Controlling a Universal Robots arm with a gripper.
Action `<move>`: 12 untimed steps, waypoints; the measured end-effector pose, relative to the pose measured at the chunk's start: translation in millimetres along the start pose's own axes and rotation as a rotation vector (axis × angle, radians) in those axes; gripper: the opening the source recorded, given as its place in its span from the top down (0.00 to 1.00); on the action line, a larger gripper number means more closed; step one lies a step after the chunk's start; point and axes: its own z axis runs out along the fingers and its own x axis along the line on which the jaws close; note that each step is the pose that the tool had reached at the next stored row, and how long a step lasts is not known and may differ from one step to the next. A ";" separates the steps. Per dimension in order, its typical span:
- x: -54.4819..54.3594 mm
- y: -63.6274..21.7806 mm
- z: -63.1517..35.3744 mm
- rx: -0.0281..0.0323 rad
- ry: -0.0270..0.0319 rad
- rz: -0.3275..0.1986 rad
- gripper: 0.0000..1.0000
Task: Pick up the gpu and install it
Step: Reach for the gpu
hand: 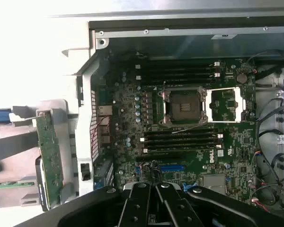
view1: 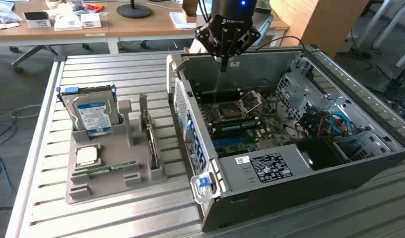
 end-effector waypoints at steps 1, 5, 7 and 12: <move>0.0 0.0 0.0 0.0001 0.0001 0.000 0.89; 0.0 0.0 0.0 0.0001 0.0000 0.000 0.89; 0.0 0.0 0.0 0.0000 0.0000 0.000 0.89; 0.0 0.0 0.0 0.0001 0.0000 0.000 0.89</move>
